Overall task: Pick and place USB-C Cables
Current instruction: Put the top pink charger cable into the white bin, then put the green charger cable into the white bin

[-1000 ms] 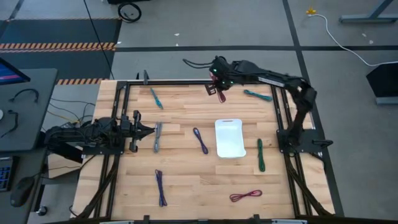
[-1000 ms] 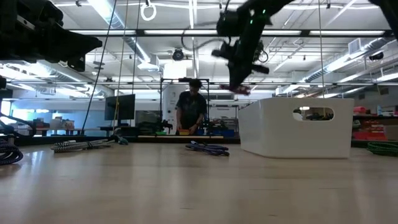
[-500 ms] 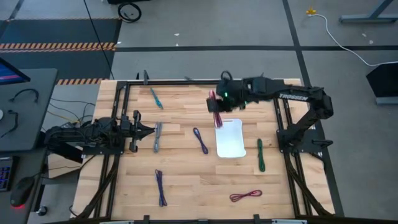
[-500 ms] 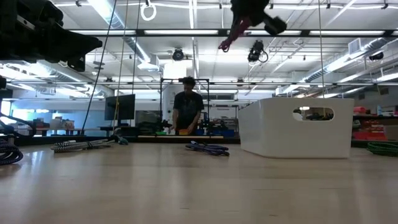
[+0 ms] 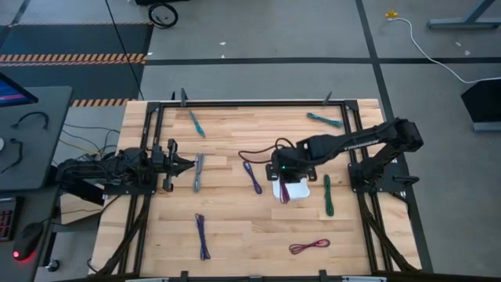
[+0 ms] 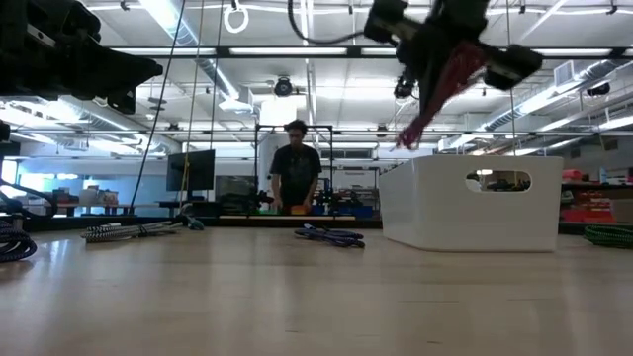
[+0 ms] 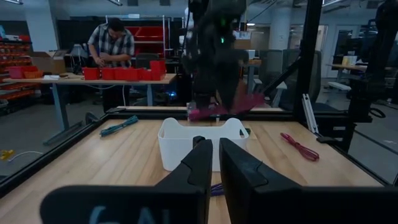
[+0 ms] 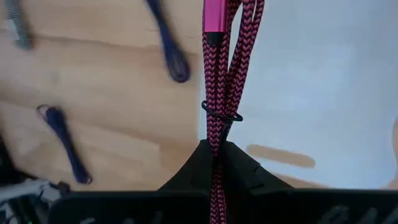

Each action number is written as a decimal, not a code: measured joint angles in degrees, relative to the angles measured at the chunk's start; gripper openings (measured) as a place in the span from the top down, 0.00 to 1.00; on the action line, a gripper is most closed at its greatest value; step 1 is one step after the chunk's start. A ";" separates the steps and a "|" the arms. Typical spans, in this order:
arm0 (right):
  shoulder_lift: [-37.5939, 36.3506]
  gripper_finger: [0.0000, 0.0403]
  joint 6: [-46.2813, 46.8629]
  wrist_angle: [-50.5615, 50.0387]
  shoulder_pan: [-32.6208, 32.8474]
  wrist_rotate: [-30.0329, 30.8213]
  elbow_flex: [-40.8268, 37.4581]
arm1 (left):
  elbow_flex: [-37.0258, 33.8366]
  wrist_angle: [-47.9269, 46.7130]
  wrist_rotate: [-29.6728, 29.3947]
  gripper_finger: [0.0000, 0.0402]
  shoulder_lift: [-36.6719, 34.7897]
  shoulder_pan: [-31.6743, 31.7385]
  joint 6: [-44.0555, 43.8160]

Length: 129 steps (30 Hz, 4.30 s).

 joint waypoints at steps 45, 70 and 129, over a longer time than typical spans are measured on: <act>6.58 0.73 -6.87 11.25 -5.53 7.18 -8.67 | 0.00 0.07 0.01 0.93 0.00 0.01 0.00; -23.04 0.69 -23.44 -0.82 8.15 -1.96 -7.23 | 0.01 0.00 0.01 0.91 0.00 0.02 0.00; -24.66 0.95 6.38 3.72 5.67 26.57 -20.30 | 0.01 0.02 -0.01 0.90 -0.01 0.01 0.00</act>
